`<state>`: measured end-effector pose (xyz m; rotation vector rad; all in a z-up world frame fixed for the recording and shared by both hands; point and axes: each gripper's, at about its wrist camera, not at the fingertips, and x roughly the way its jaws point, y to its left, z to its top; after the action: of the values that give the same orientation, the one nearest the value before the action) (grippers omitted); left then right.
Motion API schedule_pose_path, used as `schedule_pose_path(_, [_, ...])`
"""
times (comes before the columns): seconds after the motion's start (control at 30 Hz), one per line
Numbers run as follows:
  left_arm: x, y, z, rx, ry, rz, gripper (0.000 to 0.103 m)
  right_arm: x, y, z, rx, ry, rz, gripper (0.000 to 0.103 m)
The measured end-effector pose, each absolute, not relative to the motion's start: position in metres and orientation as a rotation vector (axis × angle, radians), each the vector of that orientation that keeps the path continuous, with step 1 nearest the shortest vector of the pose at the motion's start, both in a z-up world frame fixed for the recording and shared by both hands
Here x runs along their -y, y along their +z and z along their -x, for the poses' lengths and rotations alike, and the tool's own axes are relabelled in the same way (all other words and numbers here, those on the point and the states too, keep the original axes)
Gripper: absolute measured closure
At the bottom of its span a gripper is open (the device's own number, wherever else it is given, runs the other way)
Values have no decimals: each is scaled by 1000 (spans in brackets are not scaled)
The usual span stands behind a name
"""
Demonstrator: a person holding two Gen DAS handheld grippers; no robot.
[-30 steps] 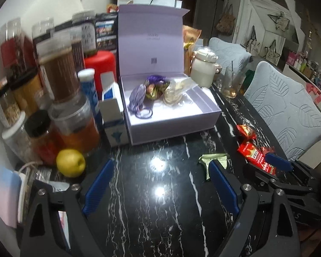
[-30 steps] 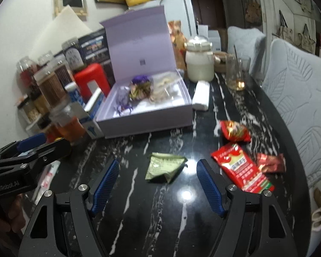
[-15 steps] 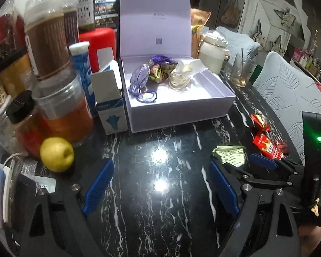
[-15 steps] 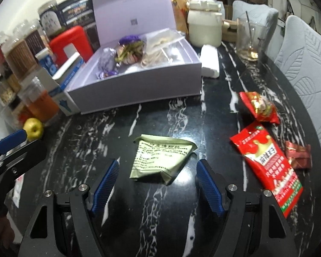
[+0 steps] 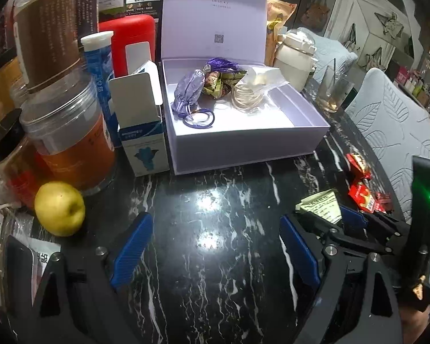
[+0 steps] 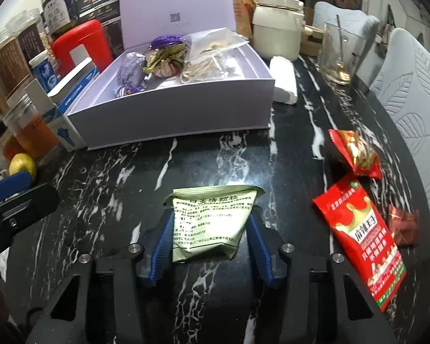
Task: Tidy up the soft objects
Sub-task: 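Grasp the green printed paper packet on the table with the right tool, then lift the green packet with the right tool while the left tool moves to the red snack bag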
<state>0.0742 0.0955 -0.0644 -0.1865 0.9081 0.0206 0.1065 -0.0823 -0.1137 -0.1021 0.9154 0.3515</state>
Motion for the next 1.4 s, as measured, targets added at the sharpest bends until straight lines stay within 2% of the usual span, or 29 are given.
schedule_pose_path(0.13, [-96, -68, -79, -922, 18, 205, 12, 85, -114, -107, -905, 390, 101, 60])
schedule_pose_path(0.4, [-63, -63, -85, -914, -61, 208, 12, 139, -97, -97, -856, 430, -35, 60])
schedule_pose_path(0.77, [45, -66, -101, -951, -218, 159, 12, 237, -86, -70, -833, 200, -67, 60])
schedule_pose_path(1.4, [149, -84, -128, -1056, -252, 200, 12, 337, -88, -60, -812, 94, -107, 60])
